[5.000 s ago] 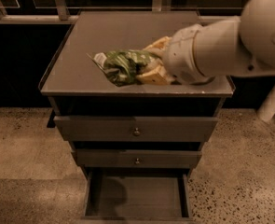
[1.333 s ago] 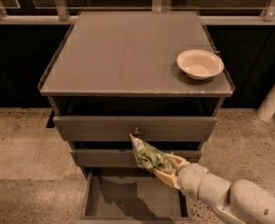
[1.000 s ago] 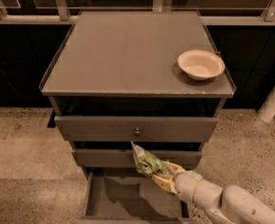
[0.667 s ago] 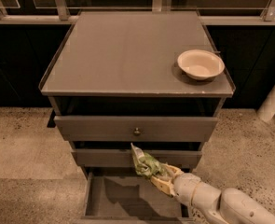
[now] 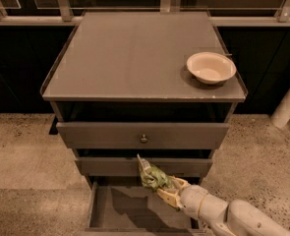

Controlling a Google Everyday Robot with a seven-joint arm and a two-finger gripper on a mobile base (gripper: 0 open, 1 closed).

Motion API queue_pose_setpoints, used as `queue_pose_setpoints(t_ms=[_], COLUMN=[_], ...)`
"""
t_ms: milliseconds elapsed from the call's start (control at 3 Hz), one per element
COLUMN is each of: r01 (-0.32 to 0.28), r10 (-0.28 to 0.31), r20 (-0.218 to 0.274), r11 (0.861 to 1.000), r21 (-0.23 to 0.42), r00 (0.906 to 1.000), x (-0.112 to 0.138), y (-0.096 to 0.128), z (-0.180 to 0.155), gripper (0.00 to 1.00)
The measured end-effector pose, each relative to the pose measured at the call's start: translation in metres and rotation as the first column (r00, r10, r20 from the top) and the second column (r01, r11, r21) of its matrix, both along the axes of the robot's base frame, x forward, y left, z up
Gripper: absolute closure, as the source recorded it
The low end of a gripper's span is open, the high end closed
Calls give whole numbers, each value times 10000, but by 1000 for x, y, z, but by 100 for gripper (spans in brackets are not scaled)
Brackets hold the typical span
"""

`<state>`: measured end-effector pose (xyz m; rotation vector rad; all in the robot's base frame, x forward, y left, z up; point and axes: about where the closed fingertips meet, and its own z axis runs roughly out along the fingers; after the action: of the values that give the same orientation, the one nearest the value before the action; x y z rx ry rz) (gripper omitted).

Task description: Place green jalapeno chip bag into bottom drawer

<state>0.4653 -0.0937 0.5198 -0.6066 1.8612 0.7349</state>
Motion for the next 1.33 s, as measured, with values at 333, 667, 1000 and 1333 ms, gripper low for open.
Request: queue_pose_setpoints(t_ms=[333, 667, 1000, 1333], r01=[185, 426, 631, 646], r10=[-191, -486, -790, -812], r20=[-625, -1129, -1635, -1659], r11=[9998, 9976, 9929, 9926], r21=[-96, -547, -1005, -1029], r00=[9979, 9924, 9834, 9828], x=[5, 3, -2, -2], y=[-2, -7, -15, -16], z=[-51, -97, -137, -139], gripper=[100, 100, 100, 100])
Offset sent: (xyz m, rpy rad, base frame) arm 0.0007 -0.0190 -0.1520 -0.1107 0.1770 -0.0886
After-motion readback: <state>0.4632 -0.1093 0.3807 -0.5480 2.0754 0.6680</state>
